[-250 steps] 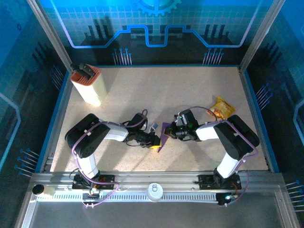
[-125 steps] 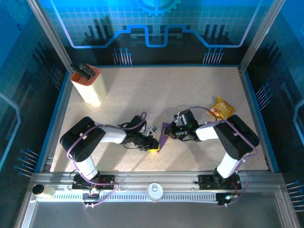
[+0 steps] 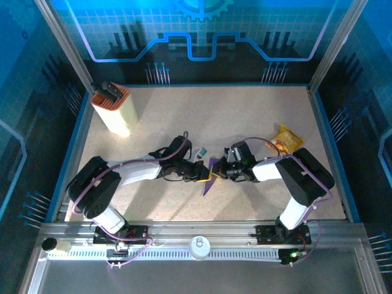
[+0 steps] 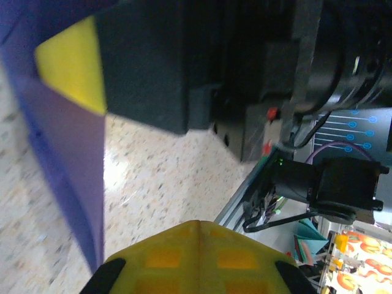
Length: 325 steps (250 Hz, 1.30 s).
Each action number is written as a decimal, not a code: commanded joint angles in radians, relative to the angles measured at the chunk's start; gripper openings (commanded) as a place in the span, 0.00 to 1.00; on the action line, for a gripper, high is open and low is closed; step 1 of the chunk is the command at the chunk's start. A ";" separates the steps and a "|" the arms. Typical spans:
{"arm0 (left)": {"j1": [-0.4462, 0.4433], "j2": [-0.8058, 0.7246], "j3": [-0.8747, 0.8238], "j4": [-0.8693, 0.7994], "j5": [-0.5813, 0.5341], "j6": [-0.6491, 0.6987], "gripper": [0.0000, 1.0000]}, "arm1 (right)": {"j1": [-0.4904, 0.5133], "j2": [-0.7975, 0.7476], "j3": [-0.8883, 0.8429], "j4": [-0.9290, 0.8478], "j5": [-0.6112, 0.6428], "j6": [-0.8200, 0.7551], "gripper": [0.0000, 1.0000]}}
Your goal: Fold a paper plane with a square sheet of paper (pick it up from the middle)
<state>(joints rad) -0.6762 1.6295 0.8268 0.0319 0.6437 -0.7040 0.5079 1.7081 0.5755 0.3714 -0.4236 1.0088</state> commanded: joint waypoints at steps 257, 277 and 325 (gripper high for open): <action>-0.079 0.173 -0.162 0.026 -0.056 0.019 0.00 | 0.005 0.065 -0.030 -0.140 0.105 -0.021 0.07; -0.083 0.144 -0.195 0.022 -0.064 0.018 0.01 | 0.006 0.067 -0.028 -0.140 0.106 -0.022 0.07; -0.107 0.074 -0.240 -0.018 -0.063 0.043 0.03 | 0.006 0.072 -0.025 -0.141 0.106 -0.021 0.07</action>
<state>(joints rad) -0.7464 1.7302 0.6491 0.2031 0.5674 -0.6807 0.5106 1.7134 0.5781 0.3706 -0.4309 1.0084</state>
